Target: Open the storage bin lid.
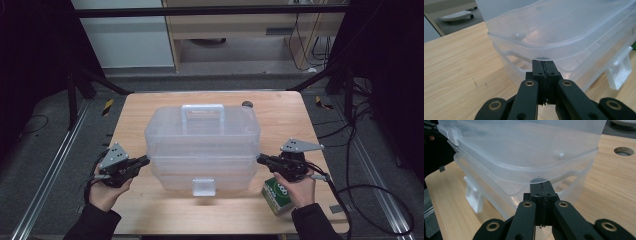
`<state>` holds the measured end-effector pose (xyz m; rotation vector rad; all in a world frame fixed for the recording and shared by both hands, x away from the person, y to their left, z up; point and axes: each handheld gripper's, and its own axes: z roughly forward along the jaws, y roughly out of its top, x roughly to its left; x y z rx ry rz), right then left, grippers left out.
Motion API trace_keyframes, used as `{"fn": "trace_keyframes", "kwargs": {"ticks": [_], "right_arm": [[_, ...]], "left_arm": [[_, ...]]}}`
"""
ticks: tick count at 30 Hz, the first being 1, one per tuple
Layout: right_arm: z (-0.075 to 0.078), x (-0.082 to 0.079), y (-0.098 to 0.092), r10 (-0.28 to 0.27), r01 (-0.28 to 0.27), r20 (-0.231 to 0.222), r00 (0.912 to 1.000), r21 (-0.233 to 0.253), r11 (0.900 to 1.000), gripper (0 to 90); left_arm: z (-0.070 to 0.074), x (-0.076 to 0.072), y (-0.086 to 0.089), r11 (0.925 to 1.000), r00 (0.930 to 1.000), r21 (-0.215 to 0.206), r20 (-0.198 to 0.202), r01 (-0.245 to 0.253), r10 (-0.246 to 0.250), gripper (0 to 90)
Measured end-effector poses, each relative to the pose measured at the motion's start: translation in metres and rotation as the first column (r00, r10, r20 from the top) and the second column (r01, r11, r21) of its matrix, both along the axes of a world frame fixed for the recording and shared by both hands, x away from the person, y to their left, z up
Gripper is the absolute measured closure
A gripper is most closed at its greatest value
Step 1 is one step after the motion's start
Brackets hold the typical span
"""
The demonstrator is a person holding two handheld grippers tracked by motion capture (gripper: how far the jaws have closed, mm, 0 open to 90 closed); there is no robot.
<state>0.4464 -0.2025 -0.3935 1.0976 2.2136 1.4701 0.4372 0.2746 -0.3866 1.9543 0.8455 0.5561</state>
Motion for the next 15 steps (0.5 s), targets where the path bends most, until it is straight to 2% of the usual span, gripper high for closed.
{"fn": "trace_keyframes", "kwargs": {"ticks": [4, 12, 15], "right_arm": [[0.003, 0.001, 0.000, 0.000, 0.000, 0.007, 1.0000, 0.003, 1.000, 90.0], [0.009, 0.005, -0.006, -0.006, 0.006, 0.009, 0.9999, 0.042, 0.999, 90.0], [0.012, 0.006, -0.005, -0.008, 0.007, 0.015, 0.9999, 0.038, 0.999, 90.0]], "left_arm": [[0.003, 0.002, -0.001, 1.0000, 0.9999, 0.000, 0.010, -0.008, 0.008, 89.1], [0.008, 0.009, -0.004, 0.9998, 0.9996, -0.006, 0.024, -0.017, 0.017, 89.1], [0.010, 0.010, -0.006, 0.9998, 0.9994, -0.010, 0.031, -0.017, 0.018, 89.1]]}}
